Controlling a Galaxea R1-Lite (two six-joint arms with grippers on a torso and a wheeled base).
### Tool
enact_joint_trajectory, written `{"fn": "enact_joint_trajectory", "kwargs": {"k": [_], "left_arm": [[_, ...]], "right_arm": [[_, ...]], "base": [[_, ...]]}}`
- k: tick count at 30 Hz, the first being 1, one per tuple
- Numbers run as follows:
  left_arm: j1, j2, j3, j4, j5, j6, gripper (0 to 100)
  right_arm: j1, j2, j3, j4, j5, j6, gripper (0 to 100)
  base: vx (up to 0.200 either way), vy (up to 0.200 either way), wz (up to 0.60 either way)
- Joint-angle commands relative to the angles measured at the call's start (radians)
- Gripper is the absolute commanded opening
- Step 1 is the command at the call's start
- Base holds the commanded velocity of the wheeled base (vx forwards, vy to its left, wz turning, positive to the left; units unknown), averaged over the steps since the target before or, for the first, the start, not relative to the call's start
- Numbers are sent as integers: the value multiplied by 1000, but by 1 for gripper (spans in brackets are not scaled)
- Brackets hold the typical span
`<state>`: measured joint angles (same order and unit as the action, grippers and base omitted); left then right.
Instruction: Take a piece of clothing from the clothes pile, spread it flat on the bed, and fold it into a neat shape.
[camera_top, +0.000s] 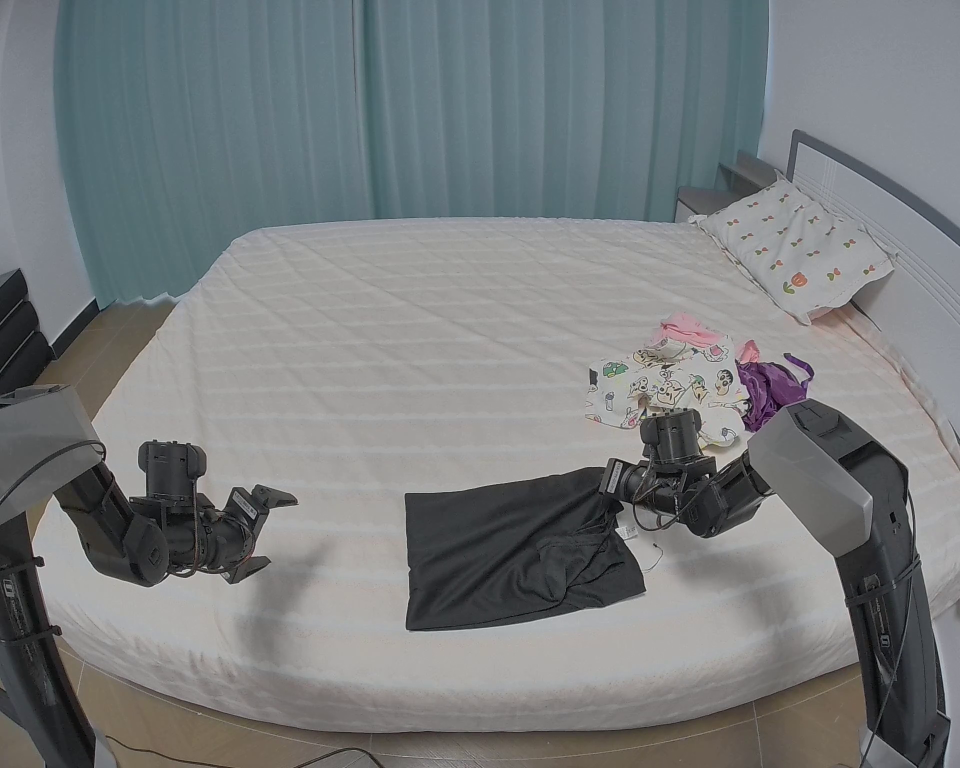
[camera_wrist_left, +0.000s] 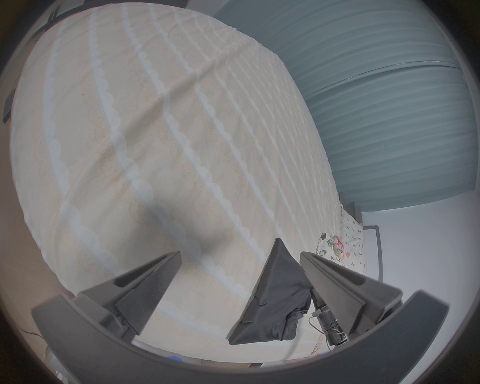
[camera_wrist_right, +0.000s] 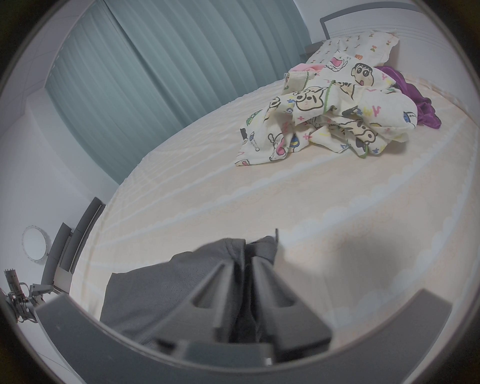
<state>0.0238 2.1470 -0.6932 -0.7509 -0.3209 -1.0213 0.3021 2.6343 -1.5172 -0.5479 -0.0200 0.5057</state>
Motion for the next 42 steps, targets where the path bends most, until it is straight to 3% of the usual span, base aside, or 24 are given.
{"fn": "enact_joint_trajectory", "kwargs": {"k": [1, 9, 19, 22, 33, 34, 42], "left_arm": [[1, 1, 0, -1, -1, 0, 100], [1, 2, -3, 1, 0, 0, 100], [1, 2, -5, 1, 0, -2, 100], [1, 2, -5, 1, 0, -2, 100], [1, 2, -5, 1, 0, -2, 100], [2, 2, -5, 1, 0, -2, 100], [2, 2, -5, 1, 0, -2, 100]], "right_arm": [[2, -11, 5, 2, 0, 0, 100], [37, -165, 134, -12, -1, 5, 100], [229, -263, 420, -41, -31, -26, 100], [244, -240, 434, -41, -46, -82, 100], [270, -186, 394, -32, -52, -170, 100], [269, -181, 388, -29, -64, -179, 0], [259, -232, 443, -32, -126, -176, 0]], "base": [[0, 0, 0], [0, 0, 0], [0, 0, 0], [0, 0, 0], [0, 0, 0], [0, 0, 0], [0, 0, 0]]}}
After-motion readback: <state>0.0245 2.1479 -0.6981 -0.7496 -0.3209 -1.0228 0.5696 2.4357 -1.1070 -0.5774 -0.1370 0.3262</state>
